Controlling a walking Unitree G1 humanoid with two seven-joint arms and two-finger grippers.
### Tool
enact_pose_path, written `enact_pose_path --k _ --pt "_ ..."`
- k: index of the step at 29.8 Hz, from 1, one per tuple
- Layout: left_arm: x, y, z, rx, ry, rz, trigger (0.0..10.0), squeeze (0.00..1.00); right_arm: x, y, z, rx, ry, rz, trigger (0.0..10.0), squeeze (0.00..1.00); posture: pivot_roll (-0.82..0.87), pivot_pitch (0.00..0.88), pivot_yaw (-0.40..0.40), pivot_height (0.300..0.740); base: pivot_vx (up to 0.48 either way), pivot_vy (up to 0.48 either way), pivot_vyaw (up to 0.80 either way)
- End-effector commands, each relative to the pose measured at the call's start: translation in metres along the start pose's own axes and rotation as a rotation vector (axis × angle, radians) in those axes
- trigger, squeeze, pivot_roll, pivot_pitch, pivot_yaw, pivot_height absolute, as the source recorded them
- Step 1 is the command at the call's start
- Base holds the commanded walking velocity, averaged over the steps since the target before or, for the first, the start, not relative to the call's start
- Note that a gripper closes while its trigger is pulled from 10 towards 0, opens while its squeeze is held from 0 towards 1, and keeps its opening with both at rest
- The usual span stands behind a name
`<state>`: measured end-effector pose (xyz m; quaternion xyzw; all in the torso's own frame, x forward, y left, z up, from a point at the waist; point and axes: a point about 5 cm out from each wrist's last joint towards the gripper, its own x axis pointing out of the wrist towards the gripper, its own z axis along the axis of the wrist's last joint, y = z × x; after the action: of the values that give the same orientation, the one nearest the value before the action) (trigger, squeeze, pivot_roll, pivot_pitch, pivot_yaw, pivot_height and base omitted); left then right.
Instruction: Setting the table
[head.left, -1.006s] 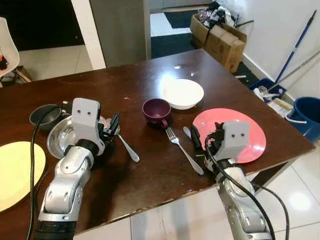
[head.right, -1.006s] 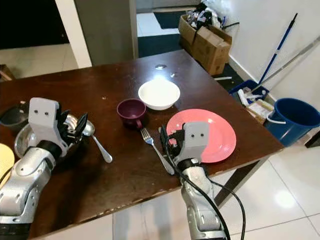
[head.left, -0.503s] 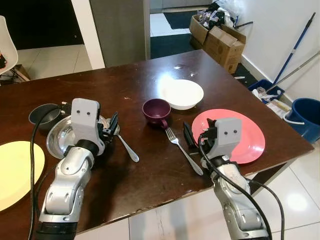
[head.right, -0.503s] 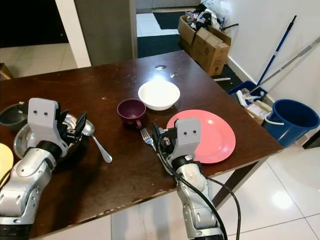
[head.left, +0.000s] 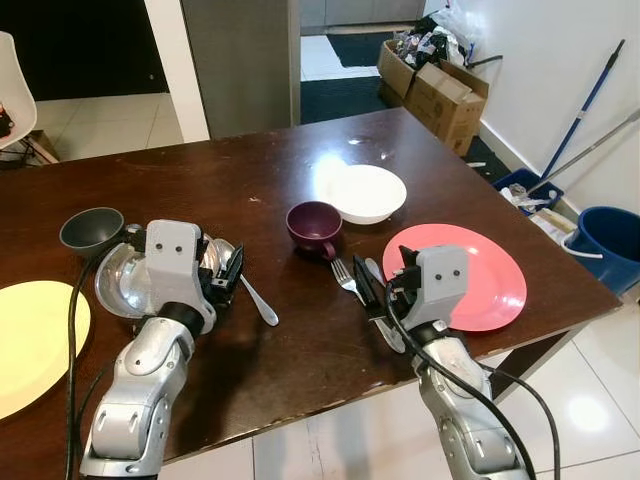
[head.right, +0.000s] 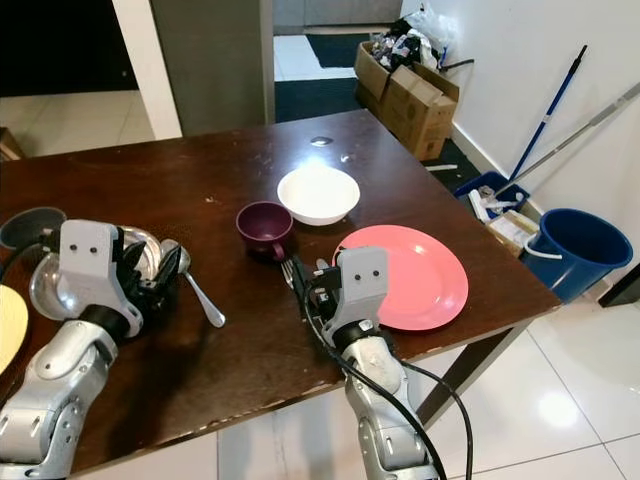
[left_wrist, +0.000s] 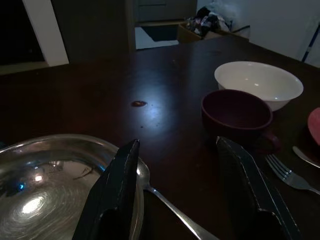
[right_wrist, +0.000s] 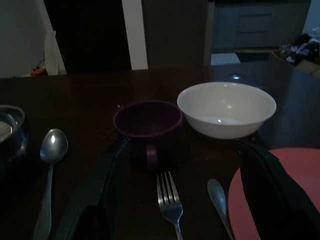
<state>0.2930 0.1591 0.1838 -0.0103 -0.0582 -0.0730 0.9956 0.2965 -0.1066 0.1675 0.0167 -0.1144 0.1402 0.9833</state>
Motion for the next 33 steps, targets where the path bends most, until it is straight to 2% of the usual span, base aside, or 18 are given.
enact_pose_path --k 1,16,27,33 --pt "0.000 0.001 0.000 0.008 -0.004 0.015 10.0 0.00 0.002 -0.002 -0.002 0.001 0.003 -0.016 10.0 0.00 0.02 0.026 0.074 0.740 0.000 0.000 0.00" --pt "0.009 0.001 0.006 0.029 -0.033 0.014 10.0 0.00 0.011 -0.012 0.005 -0.012 -0.030 -0.047 10.0 0.00 0.08 0.000 0.082 0.740 0.000 0.000 0.00" --pt "0.014 0.002 0.010 0.026 -0.052 0.024 10.0 0.00 0.012 -0.017 0.007 -0.024 -0.035 -0.055 10.0 0.00 0.07 0.000 0.078 0.740 0.000 0.000 0.00" --pt "0.017 -0.002 0.012 0.012 -0.058 0.024 10.0 0.00 0.013 -0.020 0.010 -0.031 -0.041 -0.060 10.0 0.00 0.00 0.000 0.072 0.740 0.000 0.000 0.00"
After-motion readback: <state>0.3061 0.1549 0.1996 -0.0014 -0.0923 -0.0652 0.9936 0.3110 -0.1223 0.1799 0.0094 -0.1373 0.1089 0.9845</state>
